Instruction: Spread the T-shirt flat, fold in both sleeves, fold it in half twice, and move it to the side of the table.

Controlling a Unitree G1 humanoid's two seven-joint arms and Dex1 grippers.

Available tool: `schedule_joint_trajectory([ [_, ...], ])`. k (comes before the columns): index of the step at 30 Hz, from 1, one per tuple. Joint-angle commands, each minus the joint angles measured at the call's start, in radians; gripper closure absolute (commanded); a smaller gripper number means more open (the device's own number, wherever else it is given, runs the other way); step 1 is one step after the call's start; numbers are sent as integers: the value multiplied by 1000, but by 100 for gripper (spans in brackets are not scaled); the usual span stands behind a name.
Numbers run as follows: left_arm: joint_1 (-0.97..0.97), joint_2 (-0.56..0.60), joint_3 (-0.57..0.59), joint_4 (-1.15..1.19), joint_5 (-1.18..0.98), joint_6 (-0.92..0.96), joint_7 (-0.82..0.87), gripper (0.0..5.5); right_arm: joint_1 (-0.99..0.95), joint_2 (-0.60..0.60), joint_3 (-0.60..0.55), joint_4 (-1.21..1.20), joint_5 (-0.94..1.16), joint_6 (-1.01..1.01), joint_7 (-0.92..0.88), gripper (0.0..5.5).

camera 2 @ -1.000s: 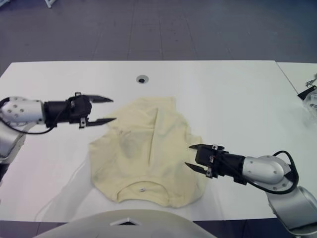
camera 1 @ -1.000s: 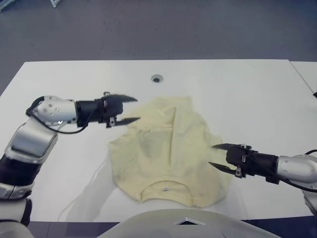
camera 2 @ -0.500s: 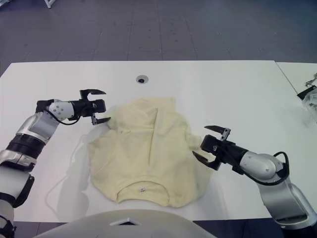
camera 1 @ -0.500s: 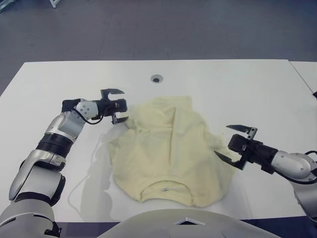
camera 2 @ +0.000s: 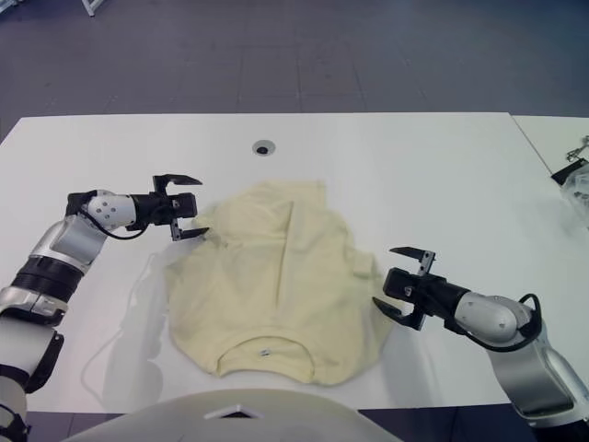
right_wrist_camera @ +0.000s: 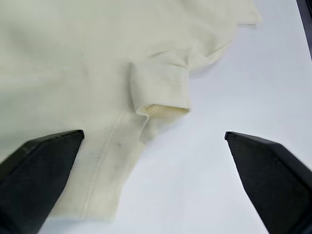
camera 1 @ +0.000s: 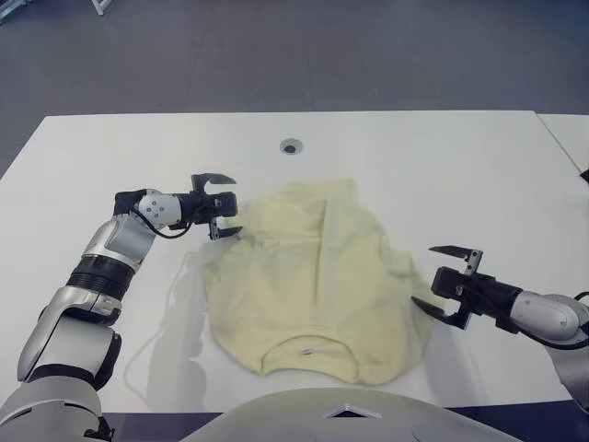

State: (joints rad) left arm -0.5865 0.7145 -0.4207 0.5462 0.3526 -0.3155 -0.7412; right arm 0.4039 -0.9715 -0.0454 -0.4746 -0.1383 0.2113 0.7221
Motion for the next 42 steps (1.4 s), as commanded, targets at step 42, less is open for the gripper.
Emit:
schedule_joint_trajectory([
  [42, 136, 105, 93, -315, -393, -98, -258, 10, -876, 407, 193, 943, 14, -78, -251, 13],
])
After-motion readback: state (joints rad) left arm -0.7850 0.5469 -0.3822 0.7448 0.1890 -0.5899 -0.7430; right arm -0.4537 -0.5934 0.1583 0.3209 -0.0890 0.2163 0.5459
